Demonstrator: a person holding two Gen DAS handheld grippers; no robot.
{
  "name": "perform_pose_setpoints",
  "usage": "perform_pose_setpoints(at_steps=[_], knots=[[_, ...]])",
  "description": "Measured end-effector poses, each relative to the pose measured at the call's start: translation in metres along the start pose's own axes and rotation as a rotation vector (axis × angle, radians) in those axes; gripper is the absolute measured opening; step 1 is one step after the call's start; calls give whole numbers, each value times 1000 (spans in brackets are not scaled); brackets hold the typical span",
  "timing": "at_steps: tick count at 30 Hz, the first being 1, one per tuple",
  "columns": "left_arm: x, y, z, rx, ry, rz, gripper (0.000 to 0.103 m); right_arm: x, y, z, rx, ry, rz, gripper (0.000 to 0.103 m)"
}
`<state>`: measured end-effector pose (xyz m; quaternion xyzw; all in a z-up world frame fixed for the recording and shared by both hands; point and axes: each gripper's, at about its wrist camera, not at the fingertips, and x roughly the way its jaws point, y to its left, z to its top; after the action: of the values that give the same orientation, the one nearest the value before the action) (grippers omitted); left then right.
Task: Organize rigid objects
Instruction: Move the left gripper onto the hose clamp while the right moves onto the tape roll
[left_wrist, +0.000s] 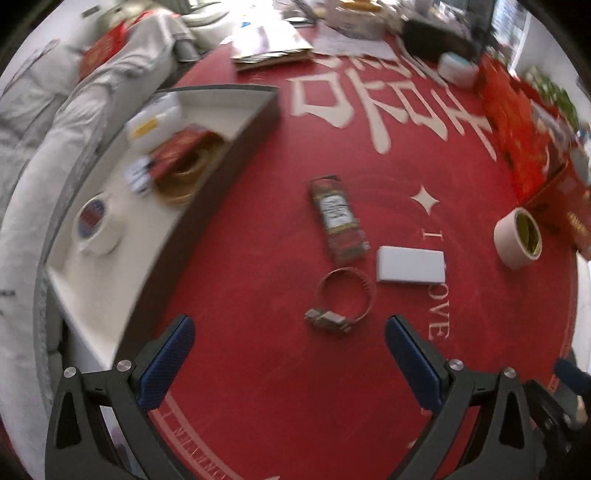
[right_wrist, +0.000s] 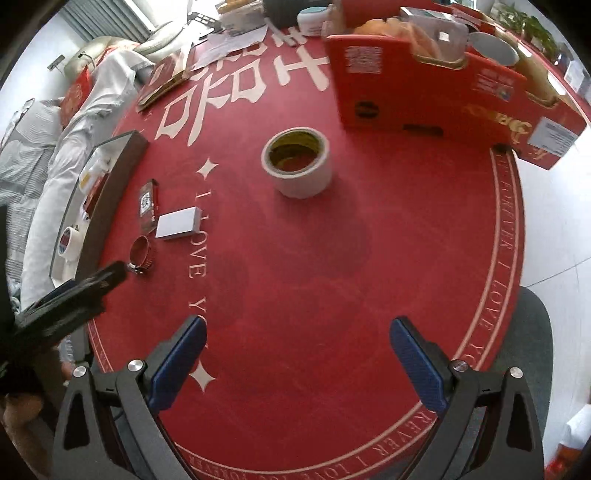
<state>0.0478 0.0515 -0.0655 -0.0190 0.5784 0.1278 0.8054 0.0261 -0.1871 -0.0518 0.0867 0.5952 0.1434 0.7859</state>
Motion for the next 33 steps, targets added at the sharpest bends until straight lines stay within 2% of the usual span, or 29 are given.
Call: perform_pose_setpoints(at_steps=[5, 11, 14, 18, 24, 28, 33], knots=[[18, -9, 11, 16, 11, 25, 103, -3, -3, 5, -27, -21, -14, 100], [26, -4, 15, -19, 18, 20, 103, 16, 16, 37, -122, -51, -77, 100], [27, -1, 13, -41, -9, -1, 103, 30, 26, 51, -178, -69, -126, 100], [32, 13, 8, -137, -5, -68, 103, 41, 33, 67, -227, -95, -160, 100], [32, 16, 6, -139, -37, -72, 103, 61, 26, 87, -172, -64, -156, 100], [30, 13, 3, -140, -54, -68, 103, 65, 30, 88, -204, -71, -193, 102], [30, 11, 4, -146, -55, -64, 103, 64, 28, 86, -208, -70, -193, 103]])
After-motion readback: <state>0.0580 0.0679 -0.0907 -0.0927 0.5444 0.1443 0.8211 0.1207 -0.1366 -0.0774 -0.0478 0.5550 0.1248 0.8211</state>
